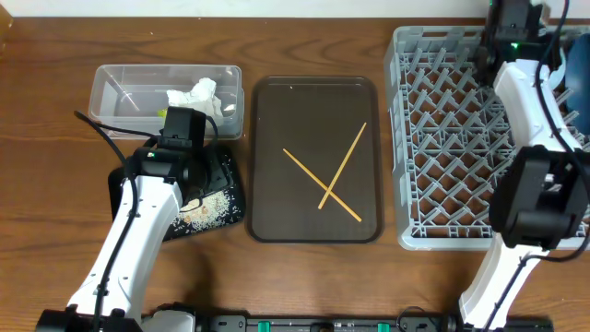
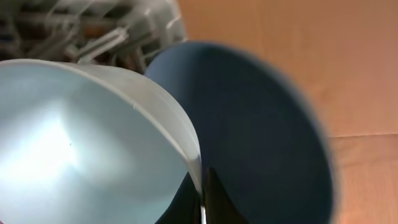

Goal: Sort waste into correct bins and load items into the dishwasher rack
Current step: 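Carry the light-blue bowl into the rack with the right gripper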

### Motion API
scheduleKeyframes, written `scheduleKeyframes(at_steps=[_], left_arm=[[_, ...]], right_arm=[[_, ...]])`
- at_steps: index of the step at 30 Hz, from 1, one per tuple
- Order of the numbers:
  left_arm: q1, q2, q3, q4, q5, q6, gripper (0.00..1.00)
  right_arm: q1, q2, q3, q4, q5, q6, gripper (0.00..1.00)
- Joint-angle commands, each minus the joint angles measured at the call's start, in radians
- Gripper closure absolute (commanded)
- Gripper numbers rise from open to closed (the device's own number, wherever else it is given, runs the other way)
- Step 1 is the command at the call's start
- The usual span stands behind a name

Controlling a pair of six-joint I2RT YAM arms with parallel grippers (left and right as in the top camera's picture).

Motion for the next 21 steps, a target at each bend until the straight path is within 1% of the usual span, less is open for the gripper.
scheduleKeyframes(at_steps=[1,5,12,14,19,21], left_arm=[[0.003,-0.001,0.008,0.001,-0.013,-0.013,0.26],[0.003,-0.001,0.008,0.001,-0.012,-0.013,0.26],[0.003,-0.001,0.008,0.000,-0.012,-0.013,0.26],[0.003,-0.001,0.008,0.000,-0.012,-0.013,0.26],[0.003,-0.001,0.008,0.001,-0.012,-0.013,0.26],[0.003,-0.001,0.008,0.000,-0.012,-0.013,0.26]], right_arm=[[0.018,0.032,0.000,-0.039,0.019,0.071,0.99],[0.038,0.038,-0.001,-0.129,0.017,0.126,0.99],[0.090,0.037,-0.001,-0.298,-0.012,0.329,0.99],[0.102,0.037,-0.001,-0.351,-0.048,0.365,0.99],[0.121,0.035,-0.001,-0.455,-0.227,0.385,0.99],[0.125,0.026,0.000,-0.483,-0.277,0.430,0.97]])
